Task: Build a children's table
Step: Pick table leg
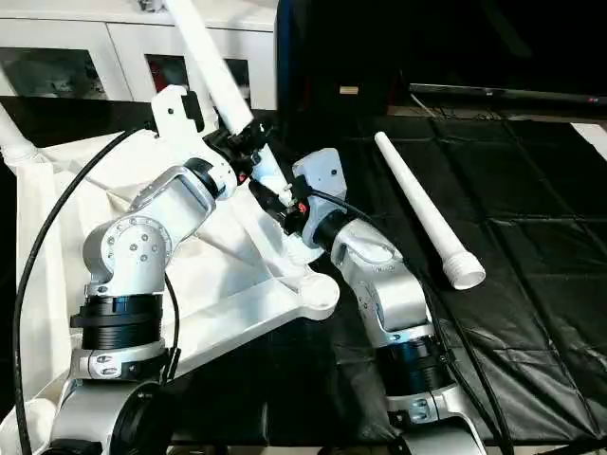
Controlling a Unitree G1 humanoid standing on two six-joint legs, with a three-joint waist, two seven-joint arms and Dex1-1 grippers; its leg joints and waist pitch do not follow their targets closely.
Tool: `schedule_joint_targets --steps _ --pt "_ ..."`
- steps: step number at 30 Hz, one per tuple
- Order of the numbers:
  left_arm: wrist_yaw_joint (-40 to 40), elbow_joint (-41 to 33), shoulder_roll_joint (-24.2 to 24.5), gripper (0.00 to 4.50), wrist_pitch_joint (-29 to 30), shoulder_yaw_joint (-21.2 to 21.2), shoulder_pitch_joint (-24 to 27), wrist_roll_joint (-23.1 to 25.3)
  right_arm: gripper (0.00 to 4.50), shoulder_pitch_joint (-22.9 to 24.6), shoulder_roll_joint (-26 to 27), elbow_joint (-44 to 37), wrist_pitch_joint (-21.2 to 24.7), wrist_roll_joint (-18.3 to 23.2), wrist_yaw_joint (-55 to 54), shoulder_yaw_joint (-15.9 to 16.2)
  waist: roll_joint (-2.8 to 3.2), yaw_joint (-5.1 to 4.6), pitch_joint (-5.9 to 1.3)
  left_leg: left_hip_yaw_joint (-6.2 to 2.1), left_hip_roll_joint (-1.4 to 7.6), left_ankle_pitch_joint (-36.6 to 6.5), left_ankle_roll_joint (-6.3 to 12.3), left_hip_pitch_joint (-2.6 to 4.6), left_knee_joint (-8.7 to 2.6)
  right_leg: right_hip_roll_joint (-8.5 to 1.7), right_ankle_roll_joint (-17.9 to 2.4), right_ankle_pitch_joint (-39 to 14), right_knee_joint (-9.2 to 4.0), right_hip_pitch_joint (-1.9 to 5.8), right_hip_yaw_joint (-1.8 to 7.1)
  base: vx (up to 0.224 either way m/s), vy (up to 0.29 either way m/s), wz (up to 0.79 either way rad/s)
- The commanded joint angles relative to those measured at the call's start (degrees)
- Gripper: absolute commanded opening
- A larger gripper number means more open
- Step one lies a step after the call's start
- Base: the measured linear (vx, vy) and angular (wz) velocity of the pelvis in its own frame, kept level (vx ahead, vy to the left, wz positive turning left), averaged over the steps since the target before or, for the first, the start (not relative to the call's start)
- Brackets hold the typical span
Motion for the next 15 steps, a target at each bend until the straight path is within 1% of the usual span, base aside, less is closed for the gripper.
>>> schedule_joint_targets --steps 1,2,4,5,6,7,8,9,10,11,12,13,14,15 --pt "-1.95 0.04 -0.71 1.88 -1.55 -0.8 -0.94 -0.18 2.54 -0.47 -0.24 0.07 1.11 1.52 2.06 -0.14 -0.1 -0.03 -5.07 -1.07 2.85 -7.34 2.94 0.36 -3.47 -4.55 -7.35 -13.3 -4.17 3.83 3.44 0.0 0.0 0.0" --pt "-3.18 0.26 0.57 1.88 -1.61 -1.32 -1.25 0.27 2.54 -0.62 -0.52 -0.27 1.79 2.72 2.86 -0.72 0.03 0.01 -5.12 -1.07 2.81 -7.38 3.09 0.3 -3.43 -4.54 -7.39 -12.93 -4.09 3.87 3.47 0.0 0.0 0.0" --pt "-5.21 0.57 2.42 1.82 -1.56 -2.05 -1.65 0.71 2.78 -0.84 -1.32 -0.61 2.94 4.0 4.08 -1.31 0.04 0.05 -5.22 -1.1 2.86 -7.07 3.18 0.47 -3.44 -4.47 -7.47 -12.41 -3.95 3.87 3.47 0.0 0.0 0.0" --pt "-6.93 0.66 3.78 1.8 -1.38 -2.75 -1.9 0.95 2.86 -0.99 -2.15 -0.96 4.7 5.24 5.38 -1.74 0.03 0.06 -5.21 -1.11 2.81 -6.99 3.3 0.46 -3.43 -4.39 -7.52 -12.21 -3.96 3.89 3.45 0.0 0.0 0.0" --pt "-8.02 0.73 4.71 1.8 -1.29 -3.29 -2.05 1.02 2.91 -1.08 -2.7 -1.19 5.92 6.11 6.27 -2.03 0.13 0.09 -5.25 -1.16 2.88 -6.65 3.33 0.47 -3.43 -4.44 -7.72 -11.58 -3.82 3.92 3.49 0.0 0.0 0.0" --pt "-10.24 0.74 6.36 1.8 -0.69 -4.14 -2.37 0.78 2.99 -1.26 -3.92 -1.69 7.84 7.63 8.05 -2.57 0.04 0.08 -5.33 -1.13 2.95 -6.5 3.3 0.49 -3.4 -4.52 -7.94 -11.14 -3.73 3.93 3.52 0.0 0.0 0.0" --pt "-11.93 0.75 7.64 1.8 -0.18 -4.69 -2.64 0.52 3.1 -1.42 -4.96 -2.08 9.7 8.96 9.58 -2.99 0.1 0.16 -5.36 -1.13 2.96 -6.05 3.32 0.48 -3.36 -4.55 -8.33 -10.53 -3.57 3.99 3.54 0.0 0.0 0.0" --pt "-12.51 0.76 8.06 1.8 -0.01 -4.84 -2.73 0.41 3.22 -1.47 -5.32 -2.21 10.31 9.41 10.1 -3.12 0.03 0.13 -5.27 -1.06 2.87 -6.15 3.43 0.51 -3.37 -4.53 -8.46 -10.77 -3.71 3.96 3.51 0.0 0.0 0.0" --pt "-14.57 0.76 9.33 1.8 0.49 -5.41 -2.98 0.13 3.32 -1.69 -6.41 -2.36 11.39 10.2 11.47 -3.4 -0.05 0.25 -5.37 -1.04 2.97 -5.62 3.36 0.47 -3.26 -4.65 -8.77 -10.5 -3.56 3.97 3.54 0.0 0.0 0.0" --pt "-18.6 0.6 11.62 1.8 1.51 -6.5 -3.35 -0.49 3.32 -2.23 -8.43 -2.28 13.84 11.6 13.82 -3.9 -0.17 0.25 -5.35 -1.02 2.83 -5.47 3.47 0.45 -3.24 -4.58 -8.8 -10.71 -3.57 4.05 3.49 0.0 0.0 0.0" --pt "-19.59 0.5 12.16 1.8 1.78 -6.81 -3.41 -0.65 3.38 -2.38 -8.91 -2.2 14.32 11.89 14.4 -3.98 0.02 0.37 -5.43 -1.01 2.92 -5.04 3.49 0.52 -3.22 -4.61 -8.86 -10.76 -3.39 3.96 3.55 0.0 0.0 0.0" --pt "-23.96 -0.04 14.34 1.8 3.33 -7.99 -3.6 -1.88 3.42 -3.07 -11.01 -1.7 16.23 13.01 16.77 -4.27 0.04 0.34 -5.3 -1.0 2.85 -5.26 3.38 0.56 -3.22 -4.53 -8.93 -11.26 -3.47 3.87 3.52 0.0 0.0 0.0" --pt "-25.68 -0.27 15.12 1.8 4.05 -8.41 -3.63 -2.57 3.44 -3.39 -11.79 -1.4 16.99 13.42 17.63 -4.29 -0.05 0.41 -5.38 -0.91 2.91 -5.24 3.24 0.65 -3.16 -4.57 -9.16 -11.24 -3.42 3.86 3.57 0.0 0.0 0.0" --pt "-27.61 -0.47 16.11 1.8 4.69 -9.07 -3.72 -3.06 3.44 -3.8 -12.84 -1.08 18.68 14.3 18.85 -4.28 0.02 0.43 -5.28 -0.97 2.91 -5.53 3.05 0.6 -3.18 -4.62 -9.32 -11.5 -3.35 3.83 3.53 0.0 0.0 0.0"
